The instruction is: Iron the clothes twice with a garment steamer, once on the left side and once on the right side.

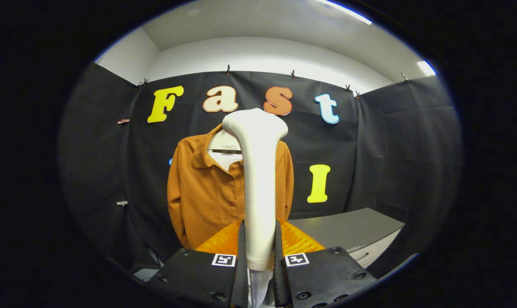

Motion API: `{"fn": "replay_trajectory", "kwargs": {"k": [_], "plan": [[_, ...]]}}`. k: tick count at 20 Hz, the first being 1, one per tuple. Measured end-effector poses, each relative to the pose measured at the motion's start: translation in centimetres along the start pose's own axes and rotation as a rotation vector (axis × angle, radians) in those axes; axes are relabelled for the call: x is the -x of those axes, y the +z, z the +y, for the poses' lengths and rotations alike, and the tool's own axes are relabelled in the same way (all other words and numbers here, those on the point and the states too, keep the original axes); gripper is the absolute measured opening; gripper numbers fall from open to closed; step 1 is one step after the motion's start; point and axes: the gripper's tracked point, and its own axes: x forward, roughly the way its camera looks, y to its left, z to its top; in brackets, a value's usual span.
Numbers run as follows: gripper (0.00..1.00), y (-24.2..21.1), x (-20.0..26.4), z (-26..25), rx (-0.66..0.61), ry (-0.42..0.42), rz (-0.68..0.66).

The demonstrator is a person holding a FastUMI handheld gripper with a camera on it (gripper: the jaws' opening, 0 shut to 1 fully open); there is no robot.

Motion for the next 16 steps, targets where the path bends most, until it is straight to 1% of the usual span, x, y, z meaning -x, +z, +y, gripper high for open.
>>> {"fn": "replay_trajectory", "kwargs": {"k": [9, 16], "plan": [[0.27, -0.52, 0.03, 0.24, -0.005, 0.013, 0.022], [0.27, -0.22, 0.08, -0.15, -0.018, -0.002, 0.009]]}}
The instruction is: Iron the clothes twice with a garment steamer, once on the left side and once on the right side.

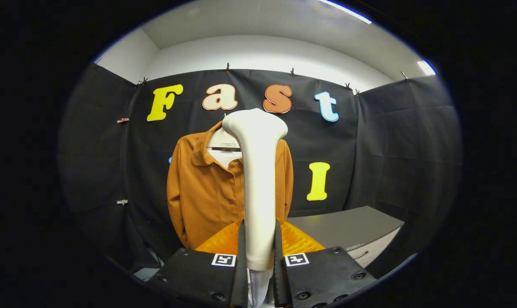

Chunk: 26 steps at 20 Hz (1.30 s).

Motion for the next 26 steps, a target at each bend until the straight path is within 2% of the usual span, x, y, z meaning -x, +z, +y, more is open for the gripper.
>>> {"fn": "replay_trajectory", "kwargs": {"k": [26], "plan": [[0.27, 0.0, 0.1, 0.5, 0.01, -0.004, 0.011]]}}
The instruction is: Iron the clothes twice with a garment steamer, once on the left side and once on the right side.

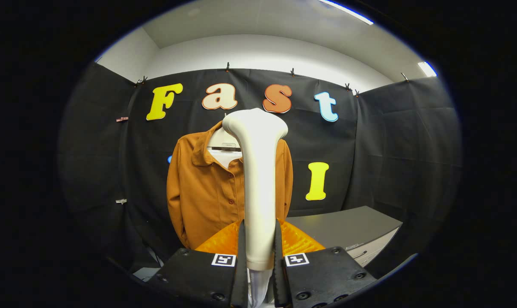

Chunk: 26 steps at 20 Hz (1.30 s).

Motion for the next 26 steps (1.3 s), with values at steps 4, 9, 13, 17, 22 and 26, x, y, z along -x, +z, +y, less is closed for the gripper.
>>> {"fn": "replay_trajectory", "kwargs": {"k": [4, 9, 13, 17, 22, 26], "plan": [[0.27, -0.12, 0.05, 0.11, -0.006, 0.002, 0.003], [0.27, -0.13, 0.0, -0.19, -0.003, -0.005, 0.002], [0.27, -0.14, -0.04, -0.52, -0.009, -0.008, 0.003], [0.27, -0.17, -0.03, -0.52, -0.001, 0.005, 0.006], [0.27, 0.17, 0.11, -0.34, 0.003, 0.023, 0.002], [0.27, 0.51, 0.32, -0.12, 0.014, 0.034, -0.008]]}}
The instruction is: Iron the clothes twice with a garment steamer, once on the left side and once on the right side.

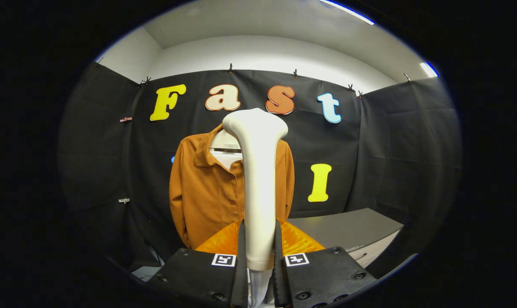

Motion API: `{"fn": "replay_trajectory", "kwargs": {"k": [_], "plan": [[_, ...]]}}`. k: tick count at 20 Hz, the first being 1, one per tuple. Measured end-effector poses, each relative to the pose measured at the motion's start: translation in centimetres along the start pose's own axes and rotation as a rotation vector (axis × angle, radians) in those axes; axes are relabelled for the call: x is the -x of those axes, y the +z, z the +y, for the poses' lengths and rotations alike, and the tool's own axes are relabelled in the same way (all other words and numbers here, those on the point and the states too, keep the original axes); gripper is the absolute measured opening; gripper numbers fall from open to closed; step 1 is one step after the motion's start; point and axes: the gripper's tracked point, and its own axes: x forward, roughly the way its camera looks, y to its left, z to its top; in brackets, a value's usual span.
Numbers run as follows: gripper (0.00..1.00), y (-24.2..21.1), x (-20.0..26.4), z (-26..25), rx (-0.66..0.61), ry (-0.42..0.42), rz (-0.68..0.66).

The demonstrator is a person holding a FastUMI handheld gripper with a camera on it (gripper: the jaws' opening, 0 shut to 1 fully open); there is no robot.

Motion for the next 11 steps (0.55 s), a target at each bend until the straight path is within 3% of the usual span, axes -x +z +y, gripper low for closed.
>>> {"fn": "replay_trajectory", "kwargs": {"k": [11], "plan": [[0.27, 0.1, 0.18, -0.49, -0.003, 0.001, -0.006]]}}
